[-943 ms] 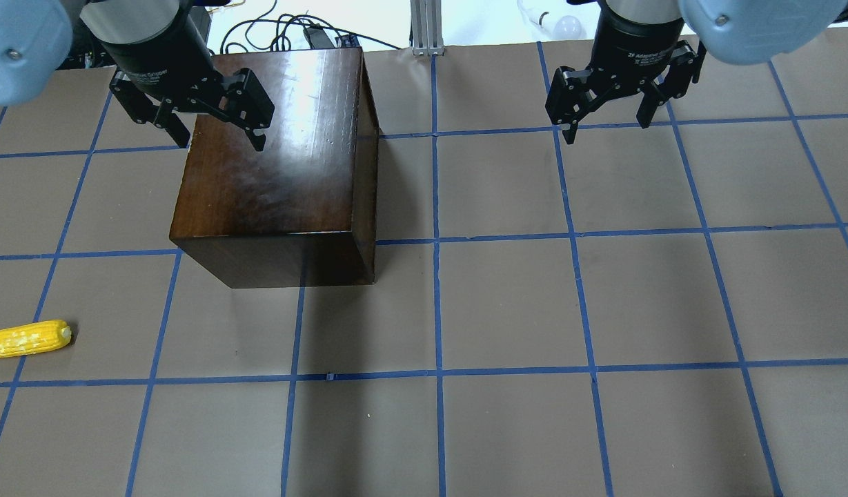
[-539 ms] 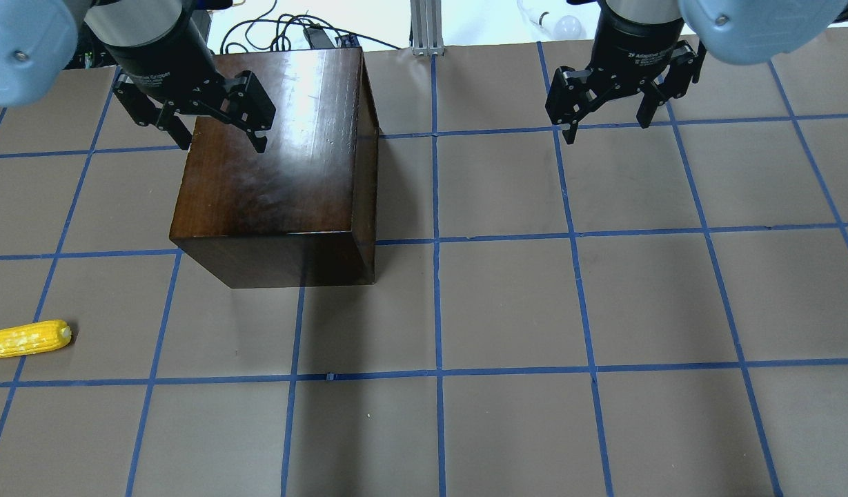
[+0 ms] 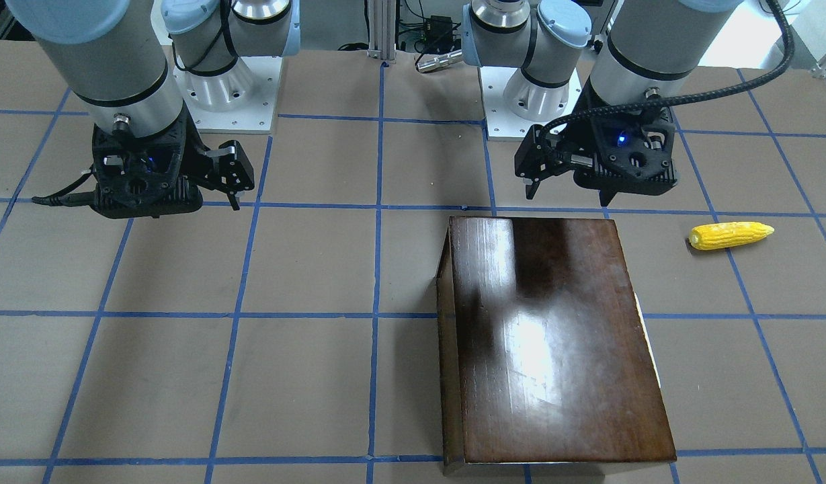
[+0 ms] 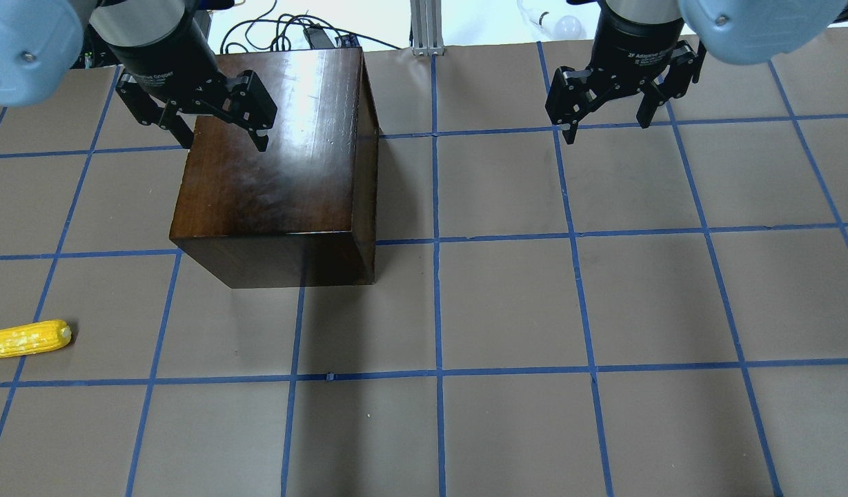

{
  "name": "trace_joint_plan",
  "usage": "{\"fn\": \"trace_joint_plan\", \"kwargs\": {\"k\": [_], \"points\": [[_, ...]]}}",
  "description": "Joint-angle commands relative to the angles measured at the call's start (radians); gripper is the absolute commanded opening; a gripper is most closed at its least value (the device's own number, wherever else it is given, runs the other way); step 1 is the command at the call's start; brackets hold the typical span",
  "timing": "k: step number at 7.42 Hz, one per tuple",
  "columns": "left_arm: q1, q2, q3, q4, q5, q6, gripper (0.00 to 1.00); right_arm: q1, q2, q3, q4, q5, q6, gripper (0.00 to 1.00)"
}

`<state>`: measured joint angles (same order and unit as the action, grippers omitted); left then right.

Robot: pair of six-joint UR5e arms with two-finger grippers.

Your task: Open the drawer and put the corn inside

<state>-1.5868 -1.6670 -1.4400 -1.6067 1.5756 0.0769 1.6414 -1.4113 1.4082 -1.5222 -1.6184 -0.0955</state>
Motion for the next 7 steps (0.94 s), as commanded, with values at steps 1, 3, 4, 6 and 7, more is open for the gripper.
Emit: {"fn": "trace_joint_plan", "kwargs": {"k": [1,3,4,6,7], "points": [[-0.001,0.003,-0.017,0.016,0.001,-0.006,1.0,0.0,0.0,0.0,0.0,0.0,-0.001,1.0],[-0.001,0.003,-0.023,0.037,0.001,-0.005,1.0,0.0,0.0,0.0,-0.001,0.0,0.0,1.0],[0.001,0.007,-0.022,0.037,0.004,-0.003,1.0,0.0,0.0,0.0,0.0,0.0,-0.001,1.0],[0.008,0.006,-0.019,0.015,0.003,0.004,1.0,0.0,0.0,0.0,0.0,0.0,-0.001,1.0],[0.011,0.006,-0.017,0.016,0.0,0.009,1.0,0.0,0.0,0.0,0.0,0.0,-0.001,1.0]]}}
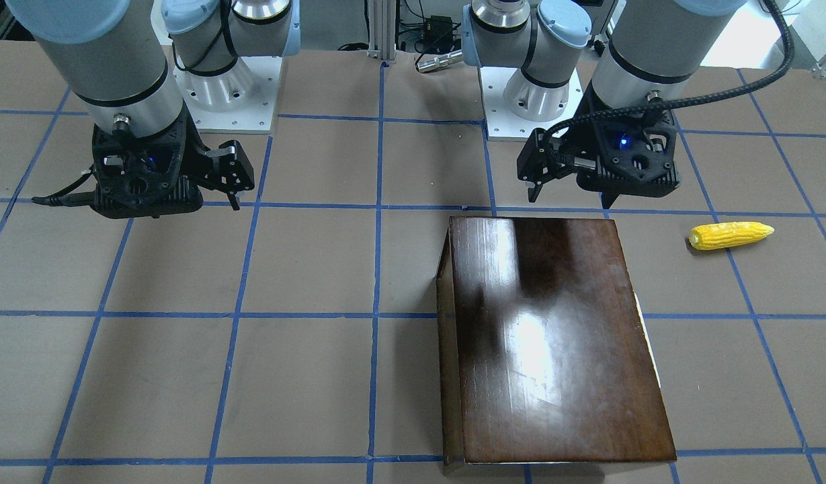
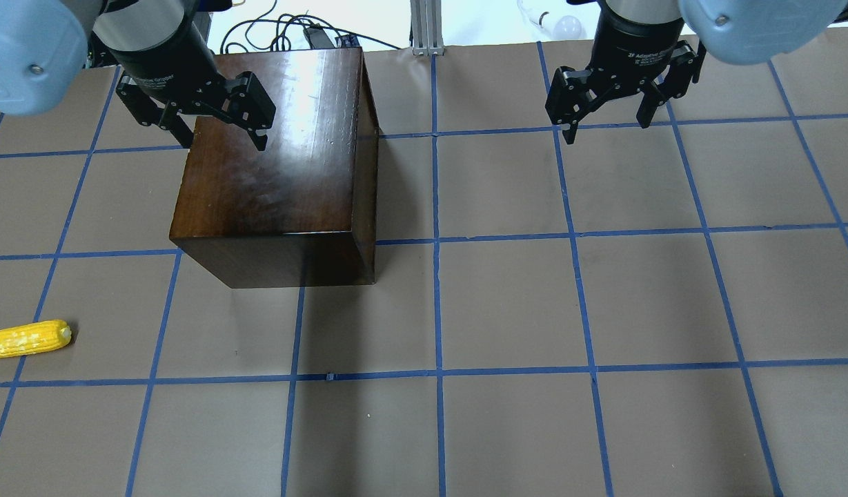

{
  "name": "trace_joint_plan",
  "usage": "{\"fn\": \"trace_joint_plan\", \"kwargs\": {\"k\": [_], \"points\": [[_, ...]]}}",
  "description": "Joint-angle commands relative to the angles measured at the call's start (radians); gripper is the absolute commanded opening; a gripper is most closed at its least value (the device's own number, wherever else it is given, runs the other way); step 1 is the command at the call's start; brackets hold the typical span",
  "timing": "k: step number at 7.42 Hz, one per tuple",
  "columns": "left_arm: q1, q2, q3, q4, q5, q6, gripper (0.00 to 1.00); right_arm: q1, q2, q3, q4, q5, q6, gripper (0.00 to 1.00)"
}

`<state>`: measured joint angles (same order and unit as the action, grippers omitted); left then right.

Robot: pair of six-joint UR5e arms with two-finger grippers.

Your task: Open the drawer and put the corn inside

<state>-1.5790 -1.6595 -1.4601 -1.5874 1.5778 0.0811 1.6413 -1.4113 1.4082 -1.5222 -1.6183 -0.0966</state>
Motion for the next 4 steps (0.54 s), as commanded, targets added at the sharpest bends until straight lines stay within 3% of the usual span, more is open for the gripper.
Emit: {"fn": "trace_joint_plan", "kwargs": {"k": [1,4], "points": [[0.004,-0.002,-0.005,0.003,0.002,0.006,1.0,0.0,0.0,0.0,0.0,0.0,0.001,1.0],[-0.003,0.013,-0.055,-0.003,-0.008,0.011,1.0,0.0,0.0,0.0,-0.001,0.0,0.002,1.0]]}}
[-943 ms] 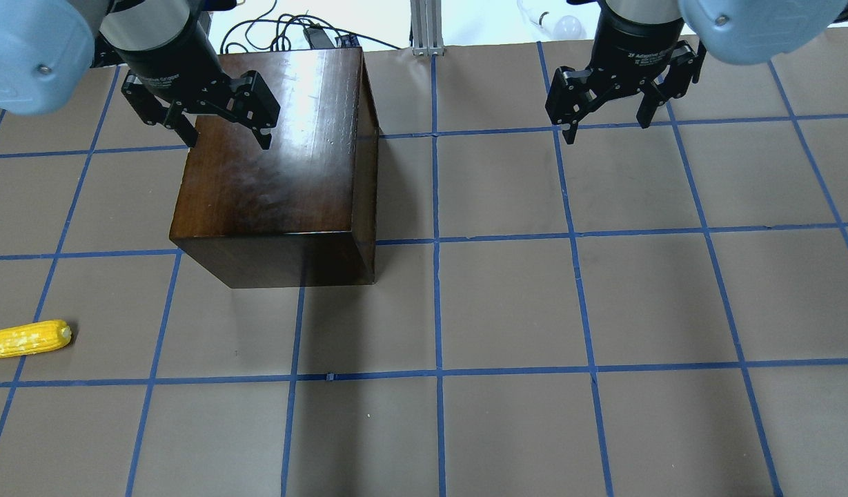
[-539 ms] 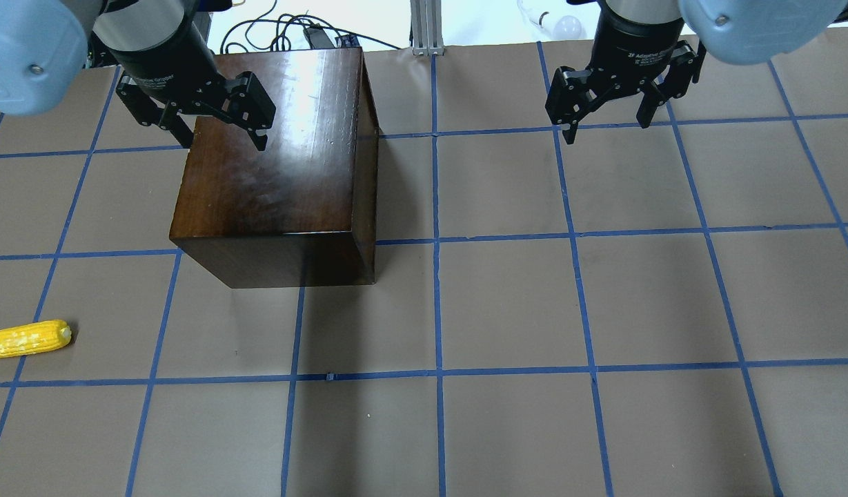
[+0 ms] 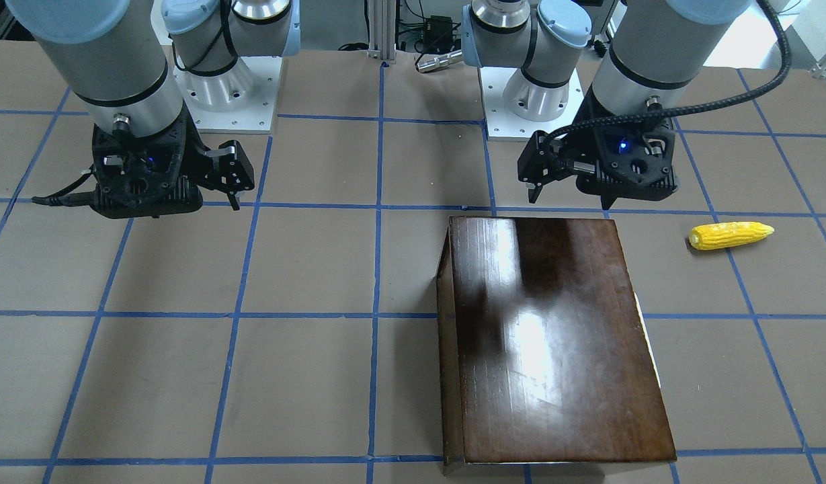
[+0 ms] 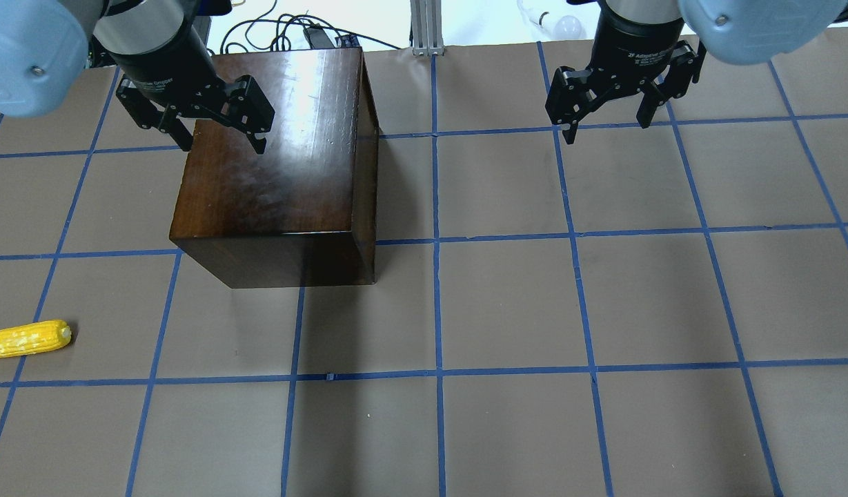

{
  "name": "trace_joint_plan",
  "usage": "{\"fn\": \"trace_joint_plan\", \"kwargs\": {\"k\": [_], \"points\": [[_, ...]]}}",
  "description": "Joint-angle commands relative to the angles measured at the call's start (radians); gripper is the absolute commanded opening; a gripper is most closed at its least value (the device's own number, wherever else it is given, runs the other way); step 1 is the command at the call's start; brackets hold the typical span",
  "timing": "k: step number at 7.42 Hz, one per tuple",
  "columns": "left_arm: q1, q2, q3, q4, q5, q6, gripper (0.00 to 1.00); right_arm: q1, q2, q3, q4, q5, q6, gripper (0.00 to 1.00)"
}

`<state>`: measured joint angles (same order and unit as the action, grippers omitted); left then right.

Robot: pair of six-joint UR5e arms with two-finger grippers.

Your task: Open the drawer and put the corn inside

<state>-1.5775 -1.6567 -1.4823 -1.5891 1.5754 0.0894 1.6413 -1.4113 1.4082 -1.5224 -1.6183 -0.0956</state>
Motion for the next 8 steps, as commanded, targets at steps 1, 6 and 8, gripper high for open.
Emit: {"fn": "trace_joint_plan", "kwargs": {"k": [1,6,8], "points": [[0.0,0.027,-0.074,0.017,-0.008,0.006,1.0,0.0,0.0,0.0,-0.001,0.0,-0.001,1.0],[0.161,-0.136,0.134,-0.034,-0.005,0.122,1.0,0.0,0.0,0.0,0.001,0.0,-0.001,1.0],[0.31,-0.22,0.137,0.036,-0.018,0.338,1.0,0.0,0.0,0.0,-0.001,0.0,-0.001,1.0]]}}
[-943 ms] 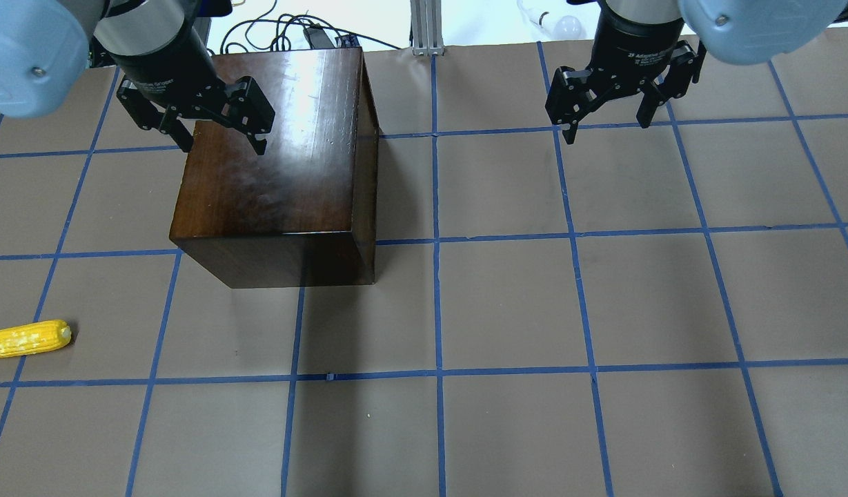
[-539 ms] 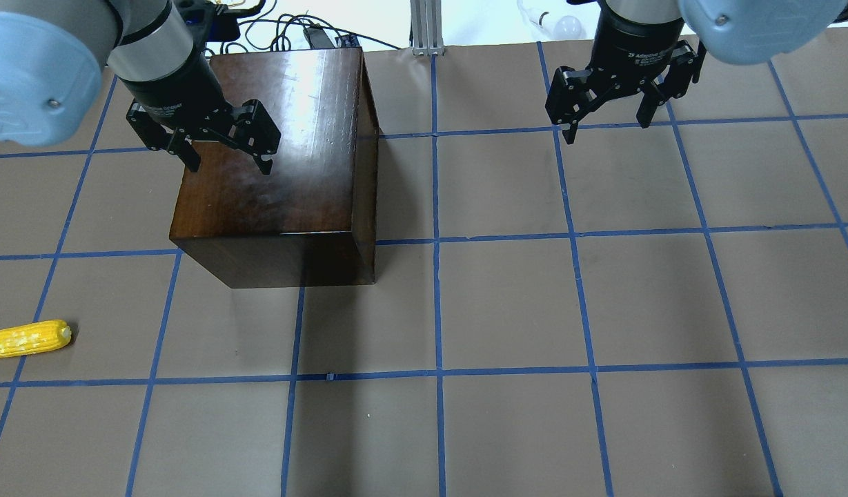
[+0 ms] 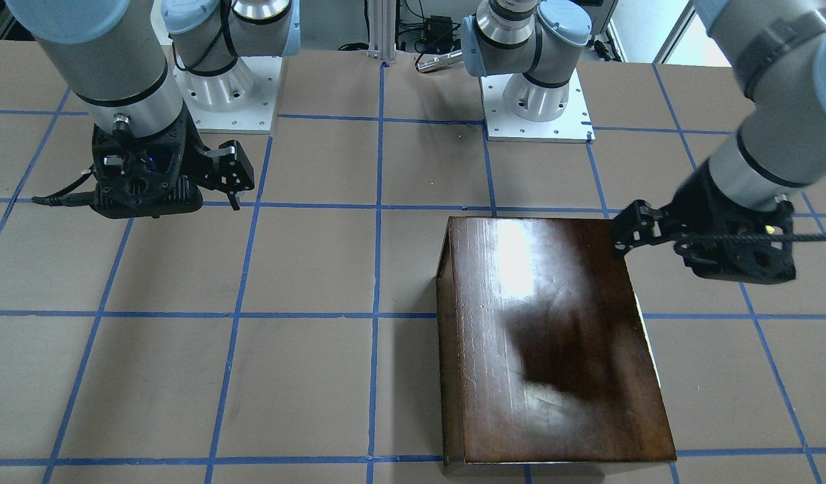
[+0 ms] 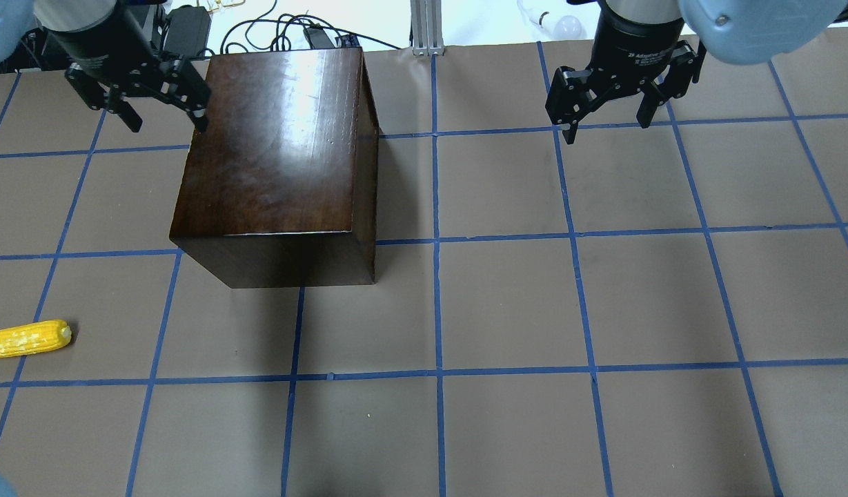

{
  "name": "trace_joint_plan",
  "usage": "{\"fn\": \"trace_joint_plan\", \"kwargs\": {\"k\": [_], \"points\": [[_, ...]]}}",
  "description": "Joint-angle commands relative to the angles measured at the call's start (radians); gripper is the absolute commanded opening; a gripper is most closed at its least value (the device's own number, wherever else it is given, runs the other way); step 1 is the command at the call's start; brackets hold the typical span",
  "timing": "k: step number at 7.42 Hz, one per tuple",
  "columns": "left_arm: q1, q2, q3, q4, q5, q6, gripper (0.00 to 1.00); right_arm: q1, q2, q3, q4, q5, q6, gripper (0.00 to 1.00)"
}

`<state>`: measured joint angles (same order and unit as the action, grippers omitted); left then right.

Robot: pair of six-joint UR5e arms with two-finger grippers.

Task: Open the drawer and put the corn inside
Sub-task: 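Move the left gripper down beside the cabinet to the drawer handle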

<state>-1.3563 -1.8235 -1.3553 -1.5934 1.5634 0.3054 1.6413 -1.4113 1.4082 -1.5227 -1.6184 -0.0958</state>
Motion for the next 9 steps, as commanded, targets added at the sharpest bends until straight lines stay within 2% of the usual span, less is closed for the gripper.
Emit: {"fn": "trace_joint_plan", "kwargs": {"k": [1,5,9], "points": [[0.123,-0.095,0.01,0.067,-0.066,0.13,1.0,0.0,0.0,0.0,-0.001,0.0,-0.001,1.0],[0.204,-0.213,0.004,0.124,-0.224,0.196,1.0,0.0,0.0,0.0,-0.001,0.0,0.001,1.0],[0.221,-0.237,-0.047,0.124,-0.308,0.186,1.0,0.0,0.0,0.0,-0.001,0.0,0.001,1.0]]}}
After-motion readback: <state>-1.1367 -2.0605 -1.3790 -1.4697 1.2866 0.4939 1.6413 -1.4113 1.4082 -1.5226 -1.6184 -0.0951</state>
